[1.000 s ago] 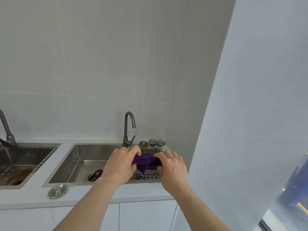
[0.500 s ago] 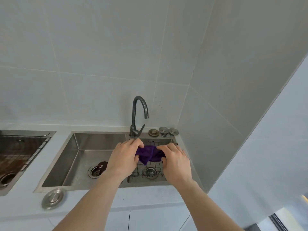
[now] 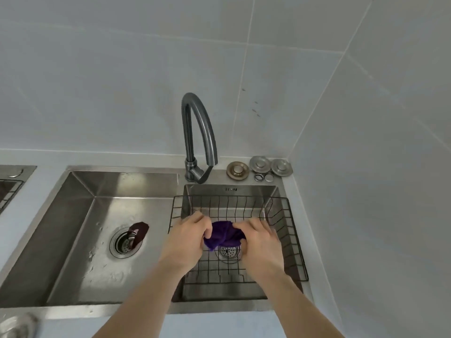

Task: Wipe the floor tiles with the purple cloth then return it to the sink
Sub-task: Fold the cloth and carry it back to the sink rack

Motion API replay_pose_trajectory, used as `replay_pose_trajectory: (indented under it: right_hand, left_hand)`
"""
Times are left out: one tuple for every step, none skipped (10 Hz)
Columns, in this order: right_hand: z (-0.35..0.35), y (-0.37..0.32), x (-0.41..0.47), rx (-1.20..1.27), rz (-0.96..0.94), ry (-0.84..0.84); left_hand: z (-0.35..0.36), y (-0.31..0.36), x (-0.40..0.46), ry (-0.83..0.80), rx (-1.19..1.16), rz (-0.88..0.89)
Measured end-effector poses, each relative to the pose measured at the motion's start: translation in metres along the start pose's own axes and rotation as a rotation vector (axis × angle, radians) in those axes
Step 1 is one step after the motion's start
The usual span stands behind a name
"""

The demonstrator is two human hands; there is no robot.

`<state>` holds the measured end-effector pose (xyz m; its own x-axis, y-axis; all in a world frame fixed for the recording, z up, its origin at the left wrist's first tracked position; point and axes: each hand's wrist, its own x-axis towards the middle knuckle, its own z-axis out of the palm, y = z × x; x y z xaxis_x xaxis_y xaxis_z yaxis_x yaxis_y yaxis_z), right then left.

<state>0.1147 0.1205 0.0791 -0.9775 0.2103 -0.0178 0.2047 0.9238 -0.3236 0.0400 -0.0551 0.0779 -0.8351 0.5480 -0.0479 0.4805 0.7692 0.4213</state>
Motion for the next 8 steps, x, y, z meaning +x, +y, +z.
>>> replay_pose_trajectory:
  right_hand:
    - [0.024,0.023,0.030,-0.035,0.006,-0.079]
    - [0.046,0.037,0.049,-0.087,0.005,-0.175]
    - [0.067,0.047,0.061,-0.081,0.018,-0.210]
    - [0.084,0.055,0.068,-0.082,0.003,-0.260]
    - [0.097,0.064,0.067,-0.105,-0.030,-0.331]
    - [0.099,0.066,0.065,-0.113,-0.038,-0.368]
    - [0.090,0.062,0.063,-0.079,-0.018,-0.380]
    - [0.073,0.056,0.056,-0.048,0.006,-0.337]
  left_hand:
    - [0.029,-0.011,0.033,-0.080,0.025,-0.018]
    - [0.053,-0.022,0.054,-0.137,0.031,-0.050]
    - [0.073,-0.033,0.067,-0.195,0.045,-0.061]
    - [0.090,-0.042,0.070,-0.297,0.064,-0.062]
    - [0.099,-0.047,0.066,-0.373,0.082,-0.086]
    - [0.095,-0.048,0.064,-0.389,0.094,-0.068]
    - [0.083,-0.047,0.060,-0.367,0.091,-0.058]
    - [0.060,-0.041,0.053,-0.294,0.089,-0.070]
